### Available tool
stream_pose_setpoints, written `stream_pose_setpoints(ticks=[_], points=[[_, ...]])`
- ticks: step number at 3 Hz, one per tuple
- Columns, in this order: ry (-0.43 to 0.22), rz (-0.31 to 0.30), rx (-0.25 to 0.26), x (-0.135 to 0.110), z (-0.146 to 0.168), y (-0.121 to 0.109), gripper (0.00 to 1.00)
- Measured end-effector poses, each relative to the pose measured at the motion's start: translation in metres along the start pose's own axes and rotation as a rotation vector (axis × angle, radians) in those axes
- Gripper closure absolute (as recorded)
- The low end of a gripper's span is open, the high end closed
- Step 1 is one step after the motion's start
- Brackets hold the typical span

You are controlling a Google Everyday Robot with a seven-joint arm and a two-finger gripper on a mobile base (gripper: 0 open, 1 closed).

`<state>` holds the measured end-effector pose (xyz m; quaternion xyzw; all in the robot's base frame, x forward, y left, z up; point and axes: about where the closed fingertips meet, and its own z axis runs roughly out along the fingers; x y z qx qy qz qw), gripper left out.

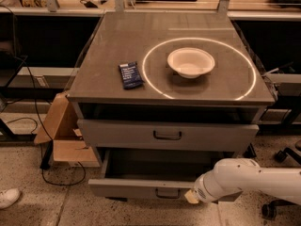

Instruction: Close middle drawer

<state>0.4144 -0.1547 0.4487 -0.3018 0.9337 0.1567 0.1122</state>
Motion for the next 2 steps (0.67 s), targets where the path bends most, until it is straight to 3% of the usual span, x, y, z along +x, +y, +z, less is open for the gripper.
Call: stream_pose_setpoints(ticks=[2], points=[[0.137, 0.136, 0.004, 0.066, 0.021, -0.022, 1.00]])
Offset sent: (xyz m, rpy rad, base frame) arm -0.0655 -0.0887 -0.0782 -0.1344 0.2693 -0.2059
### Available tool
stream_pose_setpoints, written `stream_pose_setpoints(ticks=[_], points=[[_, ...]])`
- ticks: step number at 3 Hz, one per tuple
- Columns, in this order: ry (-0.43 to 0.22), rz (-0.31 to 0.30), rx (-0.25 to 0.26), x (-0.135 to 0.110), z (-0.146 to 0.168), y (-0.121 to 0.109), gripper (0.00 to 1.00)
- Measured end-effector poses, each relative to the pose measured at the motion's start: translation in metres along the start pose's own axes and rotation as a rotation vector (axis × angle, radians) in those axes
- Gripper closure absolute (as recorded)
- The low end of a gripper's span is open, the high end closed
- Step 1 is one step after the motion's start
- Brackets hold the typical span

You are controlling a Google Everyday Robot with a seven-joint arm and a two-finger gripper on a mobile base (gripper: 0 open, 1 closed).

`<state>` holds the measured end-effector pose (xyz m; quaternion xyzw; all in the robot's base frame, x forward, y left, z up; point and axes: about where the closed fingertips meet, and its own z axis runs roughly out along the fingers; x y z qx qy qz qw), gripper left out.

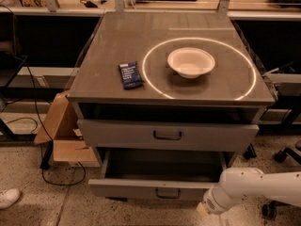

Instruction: Close middle drawer

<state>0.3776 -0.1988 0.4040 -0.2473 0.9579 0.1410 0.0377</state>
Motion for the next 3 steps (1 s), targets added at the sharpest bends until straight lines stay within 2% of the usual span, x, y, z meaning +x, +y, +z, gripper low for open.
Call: stream_pose_setpoints(ticks=[1, 3], points=[[0.009, 0.019, 0.005, 0.006, 0.001, -0.005, 1.00], [-0.099, -0.013, -0.044, -0.051, -0.015, 0.022, 1.00]])
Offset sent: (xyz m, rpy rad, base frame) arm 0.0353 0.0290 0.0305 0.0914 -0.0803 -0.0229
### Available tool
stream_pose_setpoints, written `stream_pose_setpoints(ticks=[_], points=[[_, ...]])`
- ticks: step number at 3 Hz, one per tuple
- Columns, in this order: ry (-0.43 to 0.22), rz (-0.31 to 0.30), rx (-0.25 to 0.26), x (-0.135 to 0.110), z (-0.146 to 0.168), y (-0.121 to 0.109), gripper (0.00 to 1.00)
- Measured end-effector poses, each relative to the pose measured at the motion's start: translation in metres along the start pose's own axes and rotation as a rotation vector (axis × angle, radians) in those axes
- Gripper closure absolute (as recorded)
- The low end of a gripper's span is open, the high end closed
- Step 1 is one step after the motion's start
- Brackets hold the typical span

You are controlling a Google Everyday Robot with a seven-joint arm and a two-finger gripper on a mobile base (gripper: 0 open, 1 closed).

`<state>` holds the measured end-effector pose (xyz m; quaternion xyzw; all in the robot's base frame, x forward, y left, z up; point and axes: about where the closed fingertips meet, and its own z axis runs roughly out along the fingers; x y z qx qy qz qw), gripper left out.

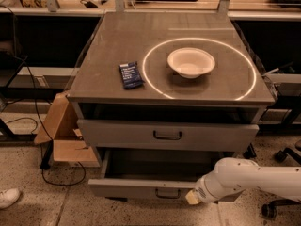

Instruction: Close middle drawer

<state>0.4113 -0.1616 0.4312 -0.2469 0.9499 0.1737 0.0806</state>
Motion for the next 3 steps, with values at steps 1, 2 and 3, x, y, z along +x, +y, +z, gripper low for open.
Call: stream_pose_setpoints(ticks=[1, 2, 3], points=[[-0.076, -0.059, -0.038, -0.038, -0.003, 0.032, 1.00], [-0.076, -0.059, -0.038, -0.038, -0.003, 0.032, 1.00], [-0.030, -0.032, -0.025, -0.020, 0.007, 0.020, 1.00]])
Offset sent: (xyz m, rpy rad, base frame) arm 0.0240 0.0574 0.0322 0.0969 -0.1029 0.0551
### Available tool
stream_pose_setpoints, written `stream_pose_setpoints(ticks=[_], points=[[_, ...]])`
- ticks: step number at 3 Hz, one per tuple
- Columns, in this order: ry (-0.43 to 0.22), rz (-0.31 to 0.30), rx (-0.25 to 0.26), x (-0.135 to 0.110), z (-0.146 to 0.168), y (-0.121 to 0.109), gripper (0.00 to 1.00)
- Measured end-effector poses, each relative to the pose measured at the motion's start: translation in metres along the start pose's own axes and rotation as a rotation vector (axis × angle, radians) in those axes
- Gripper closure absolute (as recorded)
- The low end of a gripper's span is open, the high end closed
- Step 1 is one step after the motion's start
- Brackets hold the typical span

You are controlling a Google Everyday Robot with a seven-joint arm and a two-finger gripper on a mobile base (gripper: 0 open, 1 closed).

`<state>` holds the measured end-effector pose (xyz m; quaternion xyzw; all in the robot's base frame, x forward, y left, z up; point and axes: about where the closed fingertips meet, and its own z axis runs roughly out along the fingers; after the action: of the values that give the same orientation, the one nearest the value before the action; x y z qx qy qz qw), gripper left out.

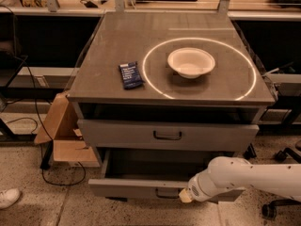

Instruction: Close middle drawer

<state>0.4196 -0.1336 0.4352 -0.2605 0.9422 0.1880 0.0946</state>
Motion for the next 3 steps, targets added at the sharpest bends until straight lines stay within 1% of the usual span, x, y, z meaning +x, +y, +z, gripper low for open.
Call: stream_pose_setpoints(ticks=[1, 2, 3], points=[[0.061, 0.040, 0.038, 0.024, 0.013, -0.025, 1.00], [0.082, 0.066, 0.087, 0.032, 0.016, -0.049, 1.00], [0.075, 0.087, 0.121, 0.029, 0.017, -0.067, 1.00]])
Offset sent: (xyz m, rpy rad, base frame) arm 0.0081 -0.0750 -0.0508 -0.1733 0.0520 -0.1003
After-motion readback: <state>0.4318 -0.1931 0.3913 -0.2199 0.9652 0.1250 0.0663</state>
